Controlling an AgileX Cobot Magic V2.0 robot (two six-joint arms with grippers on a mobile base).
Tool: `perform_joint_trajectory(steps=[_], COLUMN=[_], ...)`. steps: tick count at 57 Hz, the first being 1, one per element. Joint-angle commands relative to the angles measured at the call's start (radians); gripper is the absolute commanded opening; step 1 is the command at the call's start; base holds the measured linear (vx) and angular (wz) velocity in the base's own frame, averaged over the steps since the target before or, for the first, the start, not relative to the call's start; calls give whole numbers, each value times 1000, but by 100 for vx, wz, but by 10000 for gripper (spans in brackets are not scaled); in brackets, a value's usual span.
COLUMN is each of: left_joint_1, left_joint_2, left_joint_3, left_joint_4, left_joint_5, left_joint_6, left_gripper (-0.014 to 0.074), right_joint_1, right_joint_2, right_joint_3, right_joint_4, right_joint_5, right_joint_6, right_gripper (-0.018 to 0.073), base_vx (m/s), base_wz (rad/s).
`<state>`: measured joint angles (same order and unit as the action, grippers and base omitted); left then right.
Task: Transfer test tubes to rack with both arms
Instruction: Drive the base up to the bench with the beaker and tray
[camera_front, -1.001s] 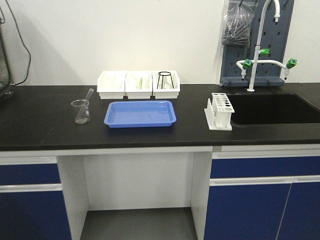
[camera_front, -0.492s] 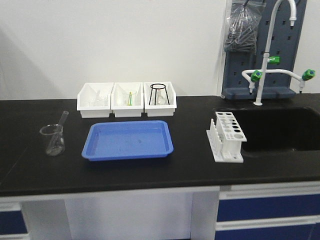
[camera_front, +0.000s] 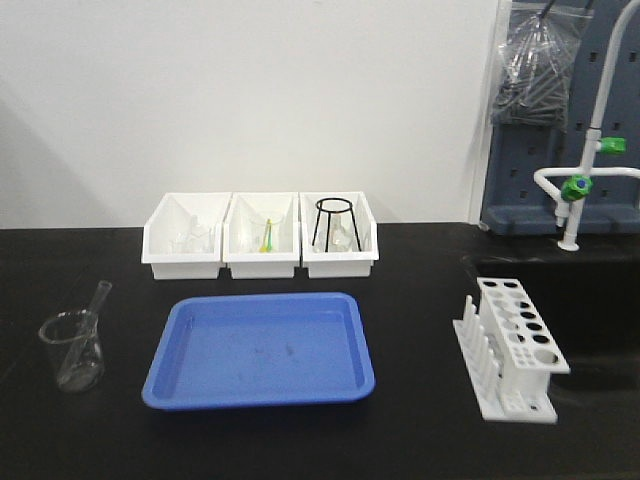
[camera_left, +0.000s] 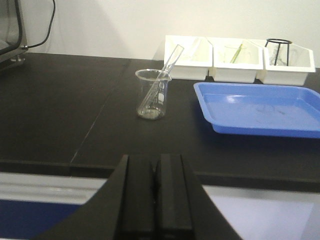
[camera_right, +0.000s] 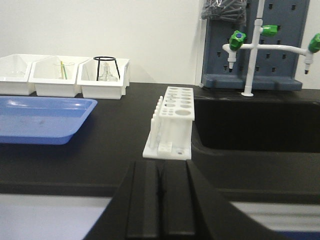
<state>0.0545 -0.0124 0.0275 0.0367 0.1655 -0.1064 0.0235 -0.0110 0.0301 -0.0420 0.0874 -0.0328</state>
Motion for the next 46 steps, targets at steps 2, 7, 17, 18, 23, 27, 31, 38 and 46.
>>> perform_joint_trajectory(steps=[2, 7, 17, 18, 23, 27, 31, 38, 46], left_joint_1=[0, 0, 0, 0, 0, 0, 0, 0, 0], left_joint_2=[-3, -3, -3, -3, -3, -3, -3, -3, -3], left_joint_3=[-26, -26, -26, -26, -26, -26, -26, -26, -26], left_joint_4=[-7, -7, -7, -7, -7, -7, -7, -7, -7], left_joint_5=[-80, -80, -80, -80, -80, -80, -80, -80, -80], left_joint_6=[1, 1, 1, 1, 1, 1, 1, 1, 1], left_gripper=[-4, -4, -4, -4, -4, -4, -4, -4, -4], right_joint_1=[-3, -3, -3, -3, -3, -3, -3, -3, -3], right_joint_2=[-11, -11, -11, -11, -11, -11, -11, -11, -11], right_joint_3=[14, 14, 14, 14, 14, 14, 14, 14, 14], right_joint_4=[-9, -9, -9, -9, -9, -9, -9, -9, -9], right_joint_5=[-87, -87, -87, -87, -87, -87, -87, -87, -87], right_joint_6=[-8, -8, -8, -8, -8, -8, -8, -8, -8], right_gripper=[-8, -8, -8, -8, -8, -8, -8, -8, -8], base_vx=[40, 38, 34, 31, 30, 28, 25, 23, 19], base_wz=[5, 5, 5, 5, 4, 4, 4, 4, 3])
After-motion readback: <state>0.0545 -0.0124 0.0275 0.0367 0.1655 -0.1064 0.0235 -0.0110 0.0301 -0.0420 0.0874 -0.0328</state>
